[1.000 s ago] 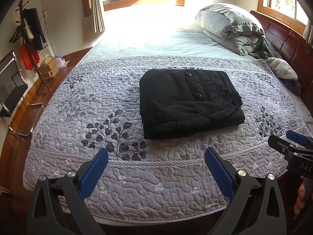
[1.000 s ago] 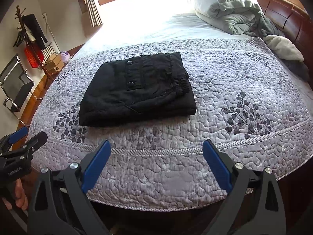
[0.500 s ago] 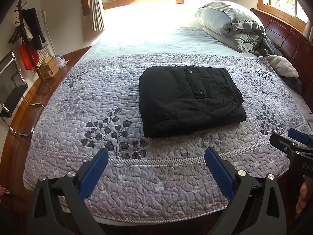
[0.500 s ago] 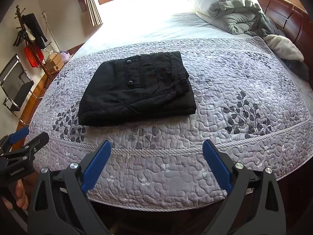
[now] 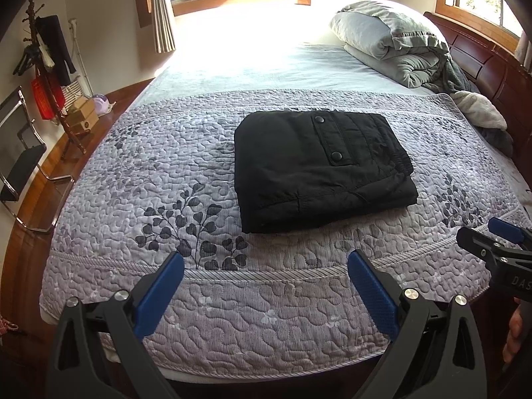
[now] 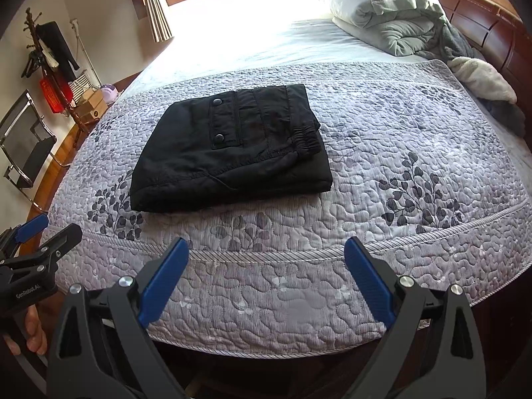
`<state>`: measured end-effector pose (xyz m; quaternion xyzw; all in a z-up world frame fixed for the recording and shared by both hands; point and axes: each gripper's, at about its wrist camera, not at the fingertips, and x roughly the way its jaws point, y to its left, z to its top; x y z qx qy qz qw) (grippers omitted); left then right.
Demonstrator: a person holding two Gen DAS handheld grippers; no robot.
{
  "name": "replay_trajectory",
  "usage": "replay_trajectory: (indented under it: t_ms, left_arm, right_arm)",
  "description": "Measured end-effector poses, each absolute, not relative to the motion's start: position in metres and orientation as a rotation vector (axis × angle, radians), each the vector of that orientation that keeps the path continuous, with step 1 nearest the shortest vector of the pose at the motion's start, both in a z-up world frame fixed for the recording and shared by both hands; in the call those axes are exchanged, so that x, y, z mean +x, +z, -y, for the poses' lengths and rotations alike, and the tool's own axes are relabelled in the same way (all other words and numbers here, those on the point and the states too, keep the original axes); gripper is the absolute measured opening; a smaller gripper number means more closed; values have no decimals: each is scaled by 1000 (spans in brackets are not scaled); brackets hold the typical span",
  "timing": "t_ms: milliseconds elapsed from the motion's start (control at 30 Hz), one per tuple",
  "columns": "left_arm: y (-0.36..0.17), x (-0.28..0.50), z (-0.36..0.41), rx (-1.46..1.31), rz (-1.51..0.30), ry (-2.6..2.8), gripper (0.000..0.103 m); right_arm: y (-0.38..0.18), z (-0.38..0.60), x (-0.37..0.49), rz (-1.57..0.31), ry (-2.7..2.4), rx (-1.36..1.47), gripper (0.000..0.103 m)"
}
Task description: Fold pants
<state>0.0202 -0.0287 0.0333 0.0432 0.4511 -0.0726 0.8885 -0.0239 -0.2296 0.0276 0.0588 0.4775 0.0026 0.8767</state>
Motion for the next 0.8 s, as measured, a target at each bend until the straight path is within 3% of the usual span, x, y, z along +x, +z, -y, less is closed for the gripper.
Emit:
replay_trajectory:
  t_ms: [800]
  left_arm:
    - [29,22,30,86,-955,-147,99]
  right_arm:
    - [24,232,-21,-1010,3,128,94]
